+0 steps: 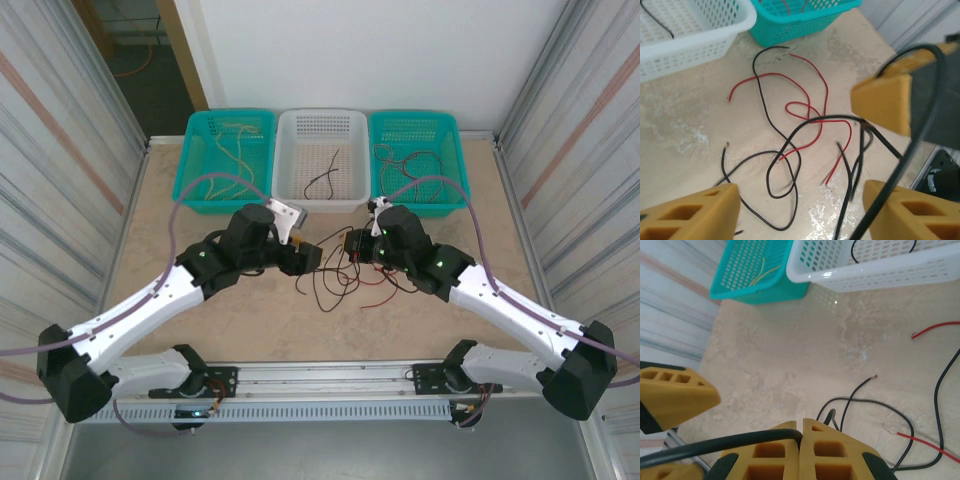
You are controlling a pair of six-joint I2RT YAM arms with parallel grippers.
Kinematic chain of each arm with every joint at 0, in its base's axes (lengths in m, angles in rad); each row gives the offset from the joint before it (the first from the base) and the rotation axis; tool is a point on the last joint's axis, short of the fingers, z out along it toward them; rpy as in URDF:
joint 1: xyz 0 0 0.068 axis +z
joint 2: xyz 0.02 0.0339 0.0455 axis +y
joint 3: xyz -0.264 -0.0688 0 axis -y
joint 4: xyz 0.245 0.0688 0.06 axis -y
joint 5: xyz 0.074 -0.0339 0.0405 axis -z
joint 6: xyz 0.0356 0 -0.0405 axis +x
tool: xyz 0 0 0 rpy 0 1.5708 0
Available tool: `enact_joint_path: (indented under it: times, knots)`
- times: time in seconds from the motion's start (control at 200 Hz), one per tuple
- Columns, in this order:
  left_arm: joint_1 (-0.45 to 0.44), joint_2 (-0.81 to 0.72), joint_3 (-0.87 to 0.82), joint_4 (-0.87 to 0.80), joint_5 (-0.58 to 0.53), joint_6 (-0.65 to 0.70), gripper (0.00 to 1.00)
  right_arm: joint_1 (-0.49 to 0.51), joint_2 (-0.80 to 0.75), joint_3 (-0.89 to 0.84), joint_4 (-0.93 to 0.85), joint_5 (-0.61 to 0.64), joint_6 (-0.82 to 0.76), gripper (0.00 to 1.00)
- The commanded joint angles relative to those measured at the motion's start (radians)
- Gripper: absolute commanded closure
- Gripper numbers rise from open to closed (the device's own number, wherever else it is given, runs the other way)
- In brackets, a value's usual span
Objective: Untangle the cables
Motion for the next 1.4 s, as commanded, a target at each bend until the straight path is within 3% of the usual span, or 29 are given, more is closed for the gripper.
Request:
enact_joint_path:
  times: [0.0,0.09,0.215,0.331,0.536,0.661,0.827,0.987,1.213,1.313,1.398]
  knots:
    - [-0.002,0.025,0.087,-0.009,0.042,0.015,0.65,0.009,-0.031,0.009,-0.017,0.001,-0.03,0.99]
    - [-0.006,0.026,0.133,-0.014,0.028,0.003,1.0,0.009,-0.052,-0.012,-0.019,0.015,-0.035,0.92]
    - [-0.007,0.0,0.221,-0.05,0.018,-0.028,1.0,-0.022,-0.056,-0.063,-0.033,0.037,-0.011,0.63]
    - [-0.007,0.001,0.352,-0.126,0.059,-0.013,1.0,-0.059,-0.024,-0.129,-0.022,0.023,0.032,0.45]
    - [-0.006,-0.005,0.52,-0.204,0.108,-0.016,1.0,-0.115,0.048,-0.228,0.049,-0.031,0.074,0.46]
    - [-0.006,-0.011,0.576,-0.216,0.126,-0.022,1.0,-0.11,0.001,-0.26,0.123,-0.072,0.07,0.43]
    - [-0.007,-0.014,0.612,-0.192,0.17,-0.045,1.0,-0.073,-0.179,-0.366,0.382,-0.163,0.05,0.24]
    - [-0.007,-0.001,0.633,-0.131,0.238,-0.094,1.0,-0.033,-0.15,-0.369,0.492,-0.174,0.058,0.17]
    - [-0.006,0.024,0.677,-0.123,0.258,-0.104,1.0,0.03,0.109,-0.309,0.608,-0.168,0.059,0.17]
    - [-0.007,0.029,0.679,-0.125,0.252,-0.101,1.0,0.044,0.218,-0.271,0.618,-0.183,0.071,0.44]
    - [-0.007,0.034,0.69,-0.132,0.248,-0.092,1.0,0.043,0.268,-0.268,0.611,-0.163,0.085,0.59]
